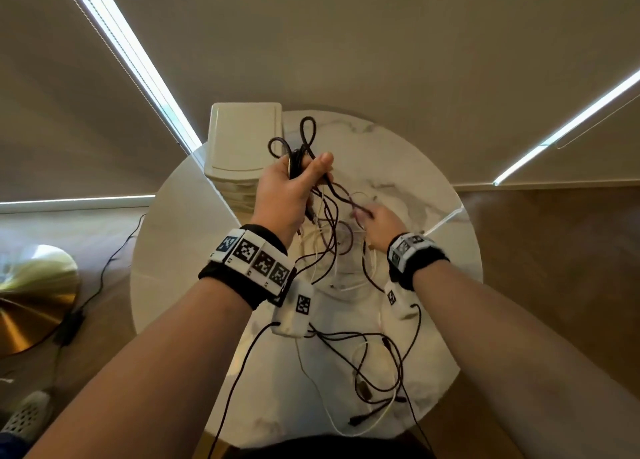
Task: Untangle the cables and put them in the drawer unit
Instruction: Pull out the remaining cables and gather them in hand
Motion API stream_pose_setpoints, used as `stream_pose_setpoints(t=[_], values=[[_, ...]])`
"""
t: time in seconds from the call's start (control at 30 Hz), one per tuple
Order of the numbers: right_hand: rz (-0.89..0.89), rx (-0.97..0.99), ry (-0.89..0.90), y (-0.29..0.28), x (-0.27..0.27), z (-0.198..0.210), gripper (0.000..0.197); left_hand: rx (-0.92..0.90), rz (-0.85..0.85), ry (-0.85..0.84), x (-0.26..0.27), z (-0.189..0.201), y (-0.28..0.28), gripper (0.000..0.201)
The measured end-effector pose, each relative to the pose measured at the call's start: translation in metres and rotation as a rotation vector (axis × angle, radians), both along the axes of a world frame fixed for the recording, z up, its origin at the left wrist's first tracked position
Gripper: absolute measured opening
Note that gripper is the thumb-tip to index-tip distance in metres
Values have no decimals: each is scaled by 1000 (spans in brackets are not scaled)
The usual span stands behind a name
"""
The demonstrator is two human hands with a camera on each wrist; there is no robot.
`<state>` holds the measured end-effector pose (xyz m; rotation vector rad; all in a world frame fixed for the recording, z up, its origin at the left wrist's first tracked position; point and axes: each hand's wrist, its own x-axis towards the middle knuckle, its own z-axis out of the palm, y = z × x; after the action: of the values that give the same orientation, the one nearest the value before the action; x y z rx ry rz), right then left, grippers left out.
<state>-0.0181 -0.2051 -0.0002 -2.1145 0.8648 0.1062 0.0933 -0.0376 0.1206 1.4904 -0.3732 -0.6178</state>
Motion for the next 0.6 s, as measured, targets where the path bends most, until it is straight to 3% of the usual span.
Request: stream_pose_setpoints(t=[0.07,0.17,0.27,0.37,0.5,0.6], values=[[-154,94,-72,-23,17,7,26,22,-26,-17,-1,0,2,49],[-439,327,-353,-45,42,39,34,54,-28,-46,1,-3,6,30],[-484,396,-435,-41,45,70,42,55,24,-50,4,-4,9,33],[-382,445,-259,-24,30,50,43,73,55,-94,8,-3,7,39],[-23,386,268,16,-2,-4,39,114,14,-116,9,-4,7,43],[63,401,368,49,-11,-33,48,170,-66,-156,2,-9,10,39]])
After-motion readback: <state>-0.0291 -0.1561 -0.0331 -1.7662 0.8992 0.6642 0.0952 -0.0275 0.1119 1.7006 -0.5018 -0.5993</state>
